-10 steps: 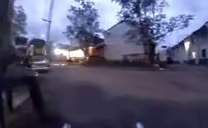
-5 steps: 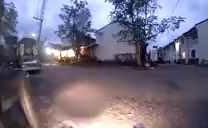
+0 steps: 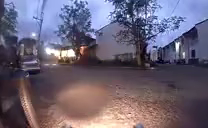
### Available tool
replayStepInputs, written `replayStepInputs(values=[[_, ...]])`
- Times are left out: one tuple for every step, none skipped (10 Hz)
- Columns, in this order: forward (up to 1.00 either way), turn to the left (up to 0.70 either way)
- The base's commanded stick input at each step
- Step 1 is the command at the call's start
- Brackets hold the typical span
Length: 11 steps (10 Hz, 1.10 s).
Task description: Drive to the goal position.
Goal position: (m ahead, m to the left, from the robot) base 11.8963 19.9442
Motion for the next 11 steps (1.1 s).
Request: replayStepInputs(values=[[0.70,0.00],[0.70,0.00],[0.70,0.00],[0.70,0.00],[0.70,0.00],[0.70,0.00],[0.70,0.00],[0.70,0.00],[0.70,0.00],[0.70,0.00],[0.70,0.00]])
